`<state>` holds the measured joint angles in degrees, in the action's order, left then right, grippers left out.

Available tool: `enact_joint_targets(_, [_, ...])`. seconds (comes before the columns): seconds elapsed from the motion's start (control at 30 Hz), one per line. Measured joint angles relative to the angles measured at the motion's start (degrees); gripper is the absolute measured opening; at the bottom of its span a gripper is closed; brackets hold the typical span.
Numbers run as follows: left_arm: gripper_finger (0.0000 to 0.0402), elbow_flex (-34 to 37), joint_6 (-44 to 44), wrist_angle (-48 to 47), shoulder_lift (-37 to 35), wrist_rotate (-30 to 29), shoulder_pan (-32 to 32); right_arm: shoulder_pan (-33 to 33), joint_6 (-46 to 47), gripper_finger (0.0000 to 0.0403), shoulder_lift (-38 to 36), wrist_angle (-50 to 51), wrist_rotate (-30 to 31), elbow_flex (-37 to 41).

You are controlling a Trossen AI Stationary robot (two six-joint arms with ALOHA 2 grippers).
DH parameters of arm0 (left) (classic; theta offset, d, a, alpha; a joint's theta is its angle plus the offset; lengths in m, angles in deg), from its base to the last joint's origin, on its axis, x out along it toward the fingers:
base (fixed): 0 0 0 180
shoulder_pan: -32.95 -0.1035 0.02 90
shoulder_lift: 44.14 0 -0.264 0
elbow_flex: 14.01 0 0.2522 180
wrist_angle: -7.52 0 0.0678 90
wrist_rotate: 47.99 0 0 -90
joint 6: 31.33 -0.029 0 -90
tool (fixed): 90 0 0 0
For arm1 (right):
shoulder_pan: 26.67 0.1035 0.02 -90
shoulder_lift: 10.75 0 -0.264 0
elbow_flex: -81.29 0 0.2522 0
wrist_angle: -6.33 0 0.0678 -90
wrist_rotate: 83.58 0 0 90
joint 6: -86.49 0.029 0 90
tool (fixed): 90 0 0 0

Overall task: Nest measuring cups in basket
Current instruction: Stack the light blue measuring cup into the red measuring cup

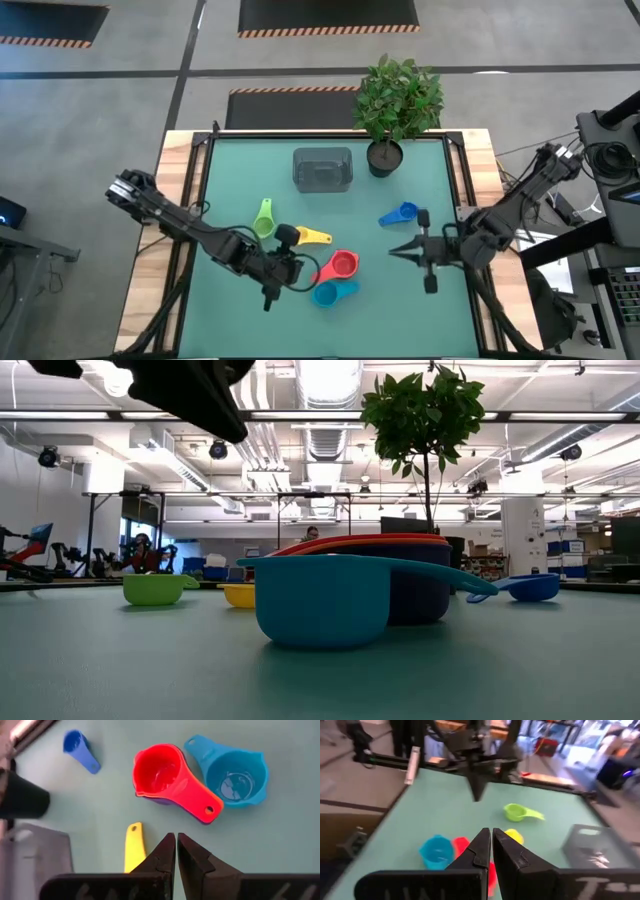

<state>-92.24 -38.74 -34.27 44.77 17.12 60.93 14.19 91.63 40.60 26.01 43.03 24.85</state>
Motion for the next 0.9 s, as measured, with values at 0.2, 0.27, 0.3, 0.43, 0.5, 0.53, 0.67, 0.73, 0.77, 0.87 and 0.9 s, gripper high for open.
enact_joint_targets(0.2, [0.0,4.08,-4.35,3.3,-4.73,-4.3,0.0,0.0,8.84,0.0009,5.17,5.82,-2.27,-6.42])
enact_joint_targets(0.27, [0.0,6.01,-5.5,5.85,-6.84,-5.66,-0.01,0.0,10.97,0.0009,6.99,7.92,-2.38,-8.53])
enact_joint_targets(0.3, [0.0,7.04,-5.78,7.51,-7.97,-5.9,0.0,-0.01,12.13,0.0009,8.05,8.74,-2.51,-9.65])
enact_joint_targets(0.43, [0.0,11.2,-6.08,11.85,-12.36,-6.14,-0.04,0.0,16.47,0.0009,12.52,12.0,-3.57,-13.6])
enact_joint_targets(0.5, [0.0,13.54,-6.07,13.79,-14.39,-6.16,-0.04,0.0,18.25,0.0009,15.14,13.02,-4.64,-15.28])
enact_joint_targets(0.53, [0.0,14.63,-6.03,15.33,-15.32,-6.16,-0.04,0.0,19.21,0.0009,16.43,13.66,-5.12,-16.04])
enact_joint_targets(0.67, [0.0,18.66,-5.46,19.79,-17.67,-6.12,-0.04,0.0,23.14,0.0009,21.52,15.06,-5.64,-18.65])
enact_joint_targets(0.73, [0.0,19.95,-5.07,20.68,-18.49,-6.07,0.01,-0.06,25.2,0.0009,24.05,15.21,-6.4,-19.42])
enact_joint_targets(0.77, [0.0,20.36,-4.86,20.65,-18.82,-6.09,0.05,-0.25,26.19,0.0009,25.31,15.19,-6.86,-19.75])
enact_joint_targets(0.87, [0.0,20.53,-4.21,20.75,-18.89,-6.05,0.05,-0.92,29.44,0.0009,29.09,15.22,-7.51,-20.51])
enact_joint_targets(0.9, [0.0,20.36,-4.13,20.55,-18.89,-6.07,0.05,-1.33,30.18,0.0009,30.41,15.08,-8.07,-20.87])
